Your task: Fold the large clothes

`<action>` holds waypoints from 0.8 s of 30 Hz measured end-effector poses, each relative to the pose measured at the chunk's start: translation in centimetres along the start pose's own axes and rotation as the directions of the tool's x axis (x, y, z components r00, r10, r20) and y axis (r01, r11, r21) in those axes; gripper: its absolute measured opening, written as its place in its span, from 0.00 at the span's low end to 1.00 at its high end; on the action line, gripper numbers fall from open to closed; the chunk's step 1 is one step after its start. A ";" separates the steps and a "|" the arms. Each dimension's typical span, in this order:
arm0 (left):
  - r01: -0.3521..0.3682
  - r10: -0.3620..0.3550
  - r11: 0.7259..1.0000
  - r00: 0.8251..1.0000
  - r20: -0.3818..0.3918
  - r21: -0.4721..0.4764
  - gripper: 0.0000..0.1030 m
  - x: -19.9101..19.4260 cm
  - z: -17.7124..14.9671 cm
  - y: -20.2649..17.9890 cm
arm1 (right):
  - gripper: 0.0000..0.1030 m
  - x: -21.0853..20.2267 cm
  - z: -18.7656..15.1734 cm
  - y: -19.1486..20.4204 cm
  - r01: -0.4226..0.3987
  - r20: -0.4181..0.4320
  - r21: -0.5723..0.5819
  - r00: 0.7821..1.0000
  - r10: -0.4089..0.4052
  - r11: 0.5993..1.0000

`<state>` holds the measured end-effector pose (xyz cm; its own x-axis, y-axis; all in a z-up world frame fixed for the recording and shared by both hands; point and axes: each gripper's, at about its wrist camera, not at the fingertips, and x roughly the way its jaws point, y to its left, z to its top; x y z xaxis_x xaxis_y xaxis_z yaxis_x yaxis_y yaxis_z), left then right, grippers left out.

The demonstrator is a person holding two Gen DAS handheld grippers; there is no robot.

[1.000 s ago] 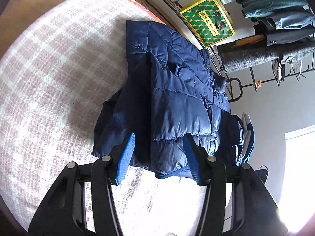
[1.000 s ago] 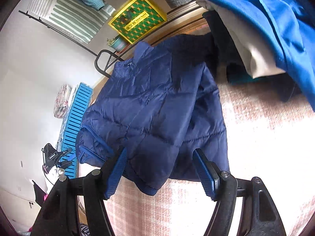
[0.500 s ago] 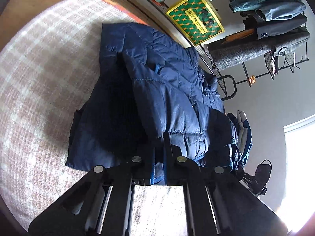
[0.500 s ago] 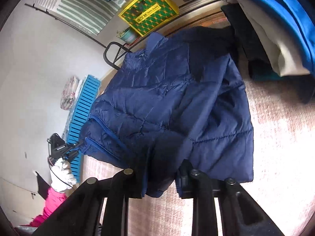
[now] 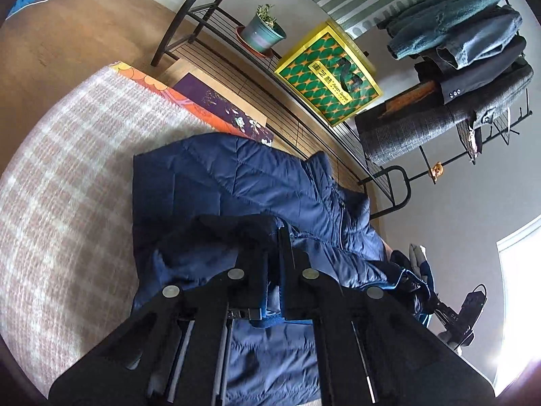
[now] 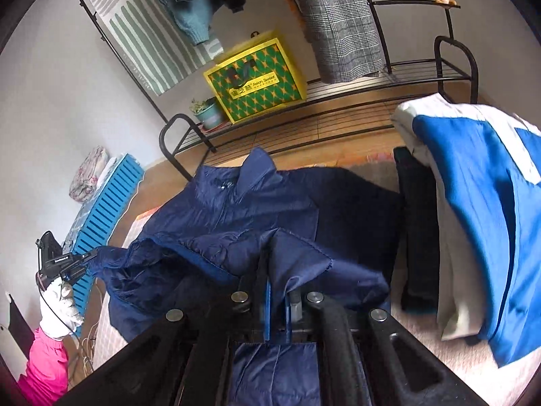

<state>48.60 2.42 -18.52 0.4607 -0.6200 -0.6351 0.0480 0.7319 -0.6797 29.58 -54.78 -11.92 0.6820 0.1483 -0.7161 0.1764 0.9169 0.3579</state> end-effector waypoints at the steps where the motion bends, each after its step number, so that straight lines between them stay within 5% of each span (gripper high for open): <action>1: -0.007 0.008 1.000 1.000 0.010 -0.009 0.02 0.6 0.6 0.2 | 0.03 0.9 0.8 -0.1 0.024 -0.003 -0.005 1.000 -0.024 1.000; 8: -0.109 0.108 0.994 0.994 0.029 0.013 0.02 7.0 4.1 0.8 | 0.03 7.7 4.4 -0.7 0.181 -0.025 -0.054 0.983 -0.182 0.982; 14: -0.143 0.143 0.990 0.989 -0.034 -0.013 0.08 11.0 5.5 2.1 | 0.07 12.9 5.3 -1.7 0.271 -0.098 -0.082 0.956 -0.278 0.959; 17: -0.092 0.090 0.994 0.995 -0.039 -0.063 0.20 10.8 6.2 2.8 | 0.14 13.2 5.3 -2.3 0.251 -0.115 -0.067 0.960 -0.257 0.966; 19: -0.082 0.081 0.994 0.997 -0.019 -0.070 0.47 10.0 6.7 2.9 | 0.17 12.9 5.2 -2.5 0.238 -0.112 -0.067 0.963 -0.244 0.969; 21: -0.080 0.082 0.994 0.996 0.026 -0.076 0.64 8.9 7.0 3.1 | 0.22 12.6 5.3 -2.6 0.236 -0.113 -0.064 0.964 -0.242 0.970; 24: -0.067 0.070 0.995 0.996 0.047 -0.068 0.64 7.7 7.3 3.3 | 0.32 12.2 5.6 -2.8 0.217 -0.101 -0.044 0.970 -0.221 0.975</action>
<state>58.78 2.19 -22.97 0.5039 -0.5531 -0.6635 -0.0434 0.7509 -0.6590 41.44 -57.59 -18.29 0.5510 -0.0210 -0.8342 0.2889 0.9426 0.1671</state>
